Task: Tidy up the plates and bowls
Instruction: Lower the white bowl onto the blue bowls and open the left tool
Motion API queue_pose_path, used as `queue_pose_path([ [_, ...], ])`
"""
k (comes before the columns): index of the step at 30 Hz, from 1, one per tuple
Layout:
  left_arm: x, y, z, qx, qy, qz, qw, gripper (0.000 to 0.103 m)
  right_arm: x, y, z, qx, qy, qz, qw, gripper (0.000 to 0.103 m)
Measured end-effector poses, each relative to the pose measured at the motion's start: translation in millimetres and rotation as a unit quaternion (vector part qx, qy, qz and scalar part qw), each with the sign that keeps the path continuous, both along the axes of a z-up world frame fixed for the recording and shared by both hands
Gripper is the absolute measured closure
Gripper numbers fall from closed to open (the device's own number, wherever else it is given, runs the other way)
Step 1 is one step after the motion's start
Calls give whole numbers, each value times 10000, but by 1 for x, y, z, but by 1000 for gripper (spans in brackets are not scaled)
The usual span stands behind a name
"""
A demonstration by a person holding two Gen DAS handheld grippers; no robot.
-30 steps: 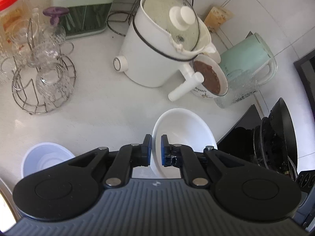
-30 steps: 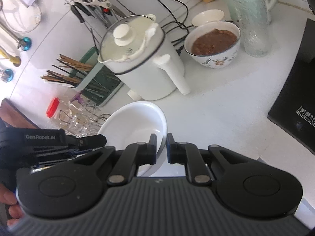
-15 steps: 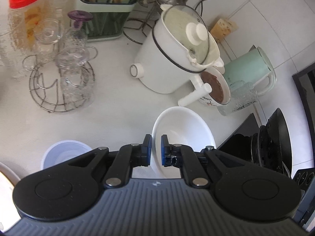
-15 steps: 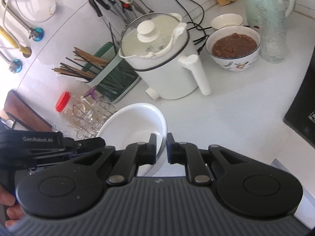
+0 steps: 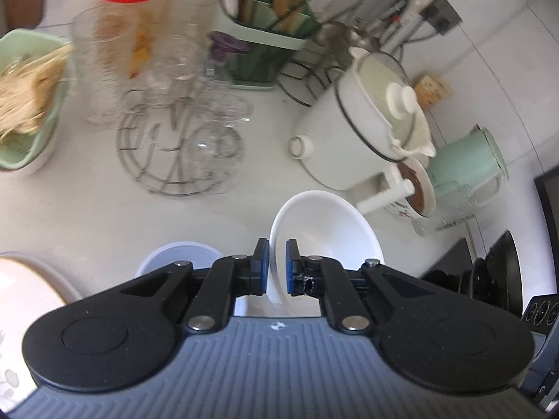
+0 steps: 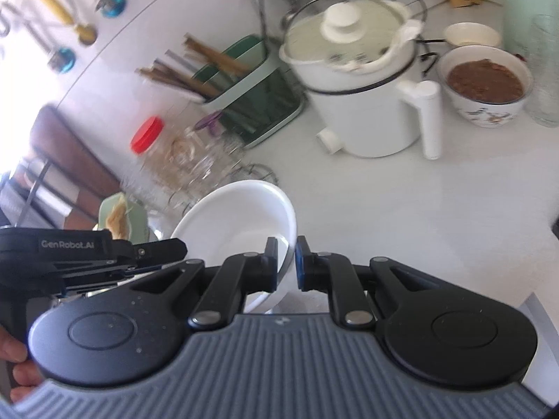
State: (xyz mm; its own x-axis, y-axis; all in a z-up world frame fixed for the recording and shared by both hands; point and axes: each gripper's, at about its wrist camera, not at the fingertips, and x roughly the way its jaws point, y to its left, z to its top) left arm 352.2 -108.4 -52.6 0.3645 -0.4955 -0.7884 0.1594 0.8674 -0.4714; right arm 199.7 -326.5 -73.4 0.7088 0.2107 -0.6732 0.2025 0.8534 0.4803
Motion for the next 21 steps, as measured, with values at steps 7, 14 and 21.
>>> queue_pose_path([
  [7, -10, 35, -14, -74, 163, 536, 9984, 94, 17, 28, -6, -152, 240, 565, 9980, 90],
  [14, -18, 58, -38, -9, 378, 950, 9948, 94, 31, 51, -19, -375, 530, 1092, 9919, 88],
  [21, -20, 68, -61, 267, 568, 1159, 9913, 94, 40, 68, -38, -576, 760, 1495, 9841, 88],
])
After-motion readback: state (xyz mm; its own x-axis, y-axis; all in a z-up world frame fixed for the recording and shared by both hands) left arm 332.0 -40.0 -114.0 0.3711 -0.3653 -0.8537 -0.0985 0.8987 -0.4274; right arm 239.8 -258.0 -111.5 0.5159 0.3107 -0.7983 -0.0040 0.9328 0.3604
